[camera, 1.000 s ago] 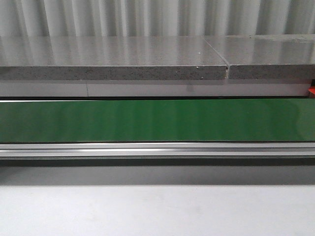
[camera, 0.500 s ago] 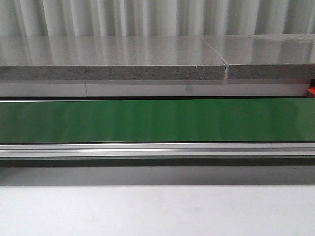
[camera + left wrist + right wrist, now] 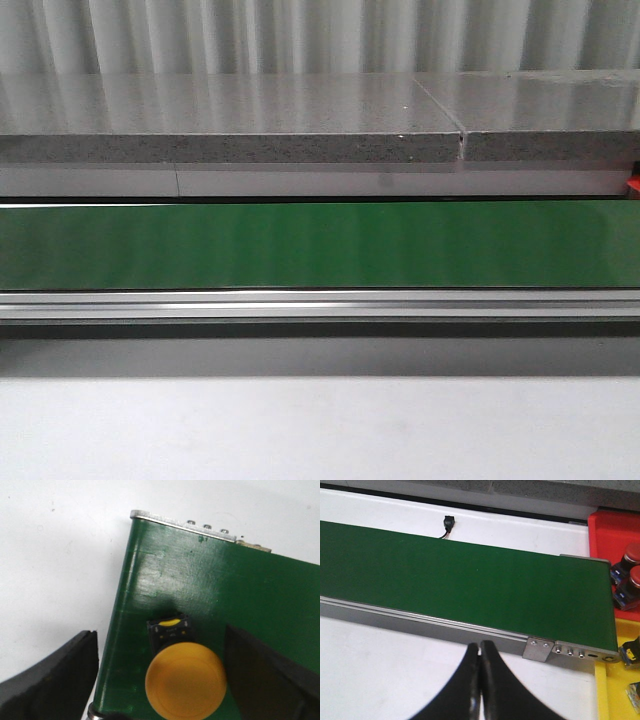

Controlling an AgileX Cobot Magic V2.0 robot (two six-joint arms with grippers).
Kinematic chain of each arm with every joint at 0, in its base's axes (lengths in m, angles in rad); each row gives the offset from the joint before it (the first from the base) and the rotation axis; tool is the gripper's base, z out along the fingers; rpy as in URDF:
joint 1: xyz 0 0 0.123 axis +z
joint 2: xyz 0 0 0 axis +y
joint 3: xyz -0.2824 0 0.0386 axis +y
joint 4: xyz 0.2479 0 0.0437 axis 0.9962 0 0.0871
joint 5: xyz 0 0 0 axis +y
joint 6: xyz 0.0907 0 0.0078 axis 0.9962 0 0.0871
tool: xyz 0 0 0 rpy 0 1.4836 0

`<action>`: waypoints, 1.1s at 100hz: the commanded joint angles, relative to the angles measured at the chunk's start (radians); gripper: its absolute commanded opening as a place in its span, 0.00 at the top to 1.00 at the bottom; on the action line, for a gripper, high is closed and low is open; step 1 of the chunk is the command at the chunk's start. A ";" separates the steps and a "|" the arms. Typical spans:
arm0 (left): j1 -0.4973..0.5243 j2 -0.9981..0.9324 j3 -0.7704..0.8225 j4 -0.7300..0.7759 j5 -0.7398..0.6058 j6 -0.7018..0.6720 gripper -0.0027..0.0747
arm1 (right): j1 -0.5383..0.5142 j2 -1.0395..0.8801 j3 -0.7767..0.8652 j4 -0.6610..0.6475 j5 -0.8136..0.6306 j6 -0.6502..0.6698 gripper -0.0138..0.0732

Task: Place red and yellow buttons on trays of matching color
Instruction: 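Set the yellow button on the belt and open the left gripper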

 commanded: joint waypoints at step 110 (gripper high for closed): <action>-0.035 -0.381 0.324 0.072 -0.080 -0.176 0.30 | 0.003 0.004 -0.025 0.008 -0.063 -0.006 0.92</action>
